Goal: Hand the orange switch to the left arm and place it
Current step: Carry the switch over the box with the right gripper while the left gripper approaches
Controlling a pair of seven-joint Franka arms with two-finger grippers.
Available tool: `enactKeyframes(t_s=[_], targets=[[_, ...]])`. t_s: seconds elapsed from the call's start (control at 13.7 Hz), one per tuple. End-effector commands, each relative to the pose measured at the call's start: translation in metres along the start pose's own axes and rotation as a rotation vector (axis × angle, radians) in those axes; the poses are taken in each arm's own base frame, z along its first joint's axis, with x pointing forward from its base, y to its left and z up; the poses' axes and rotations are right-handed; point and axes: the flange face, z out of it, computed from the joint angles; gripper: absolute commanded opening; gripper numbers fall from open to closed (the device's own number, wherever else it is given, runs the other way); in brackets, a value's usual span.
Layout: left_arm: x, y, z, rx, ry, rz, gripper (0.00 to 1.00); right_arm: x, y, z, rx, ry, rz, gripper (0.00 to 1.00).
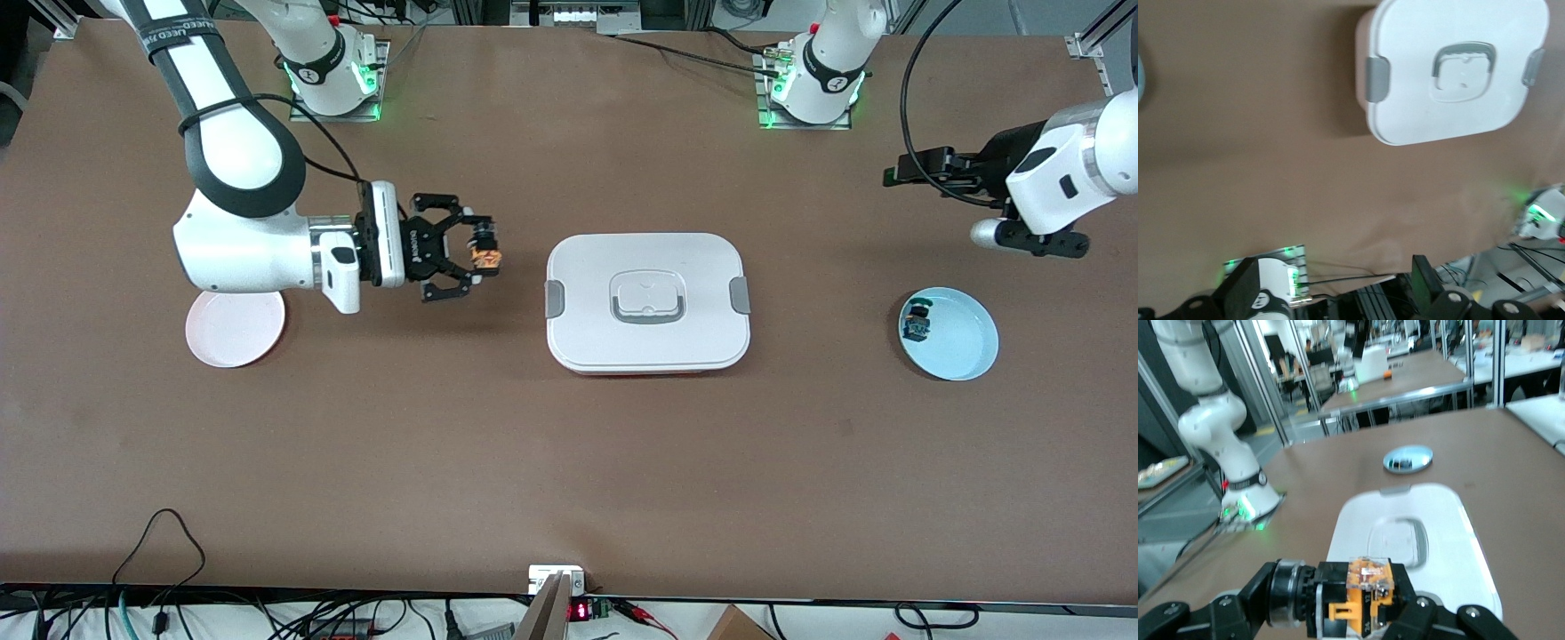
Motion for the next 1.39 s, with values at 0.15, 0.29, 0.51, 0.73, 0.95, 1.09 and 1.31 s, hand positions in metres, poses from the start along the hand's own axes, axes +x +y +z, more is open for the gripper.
enactKeyframes(t_s=[0.15,0.29,0.51,0.73,0.95,1.09,1.31], targets=[[0.061,0.012,0.066,-0.432,-0.255,0.064,1.0,0.047,-0.018,0.044,-0.05,0.179,0.005,0.0],[0.083,0.018,0.086,-0.577,-0.308,0.074,1.0,0.062,-0.027,0.069,-0.089,0.23,0.001,0.0],[0.105,0.053,0.118,-0.74,-0.373,0.112,1.0,0.073,-0.029,0.093,-0.087,0.276,-0.035,0.0],[0.11,0.093,0.148,-0.767,-0.366,0.208,1.0,0.081,-0.035,0.108,-0.085,0.35,-0.005,0.0],[0.126,0.117,0.156,-0.88,-0.3,0.184,1.0,0.085,-0.041,0.122,-0.114,0.402,-0.023,0.0],[0.133,0.122,0.167,-0.97,-0.322,0.172,1.0,0.076,-0.043,0.144,-0.115,0.448,-0.022,0.0],[0.138,0.136,0.185,-1.063,-0.322,0.238,1.0,0.073,-0.049,0.161,-0.113,0.49,-0.005,0.0]])
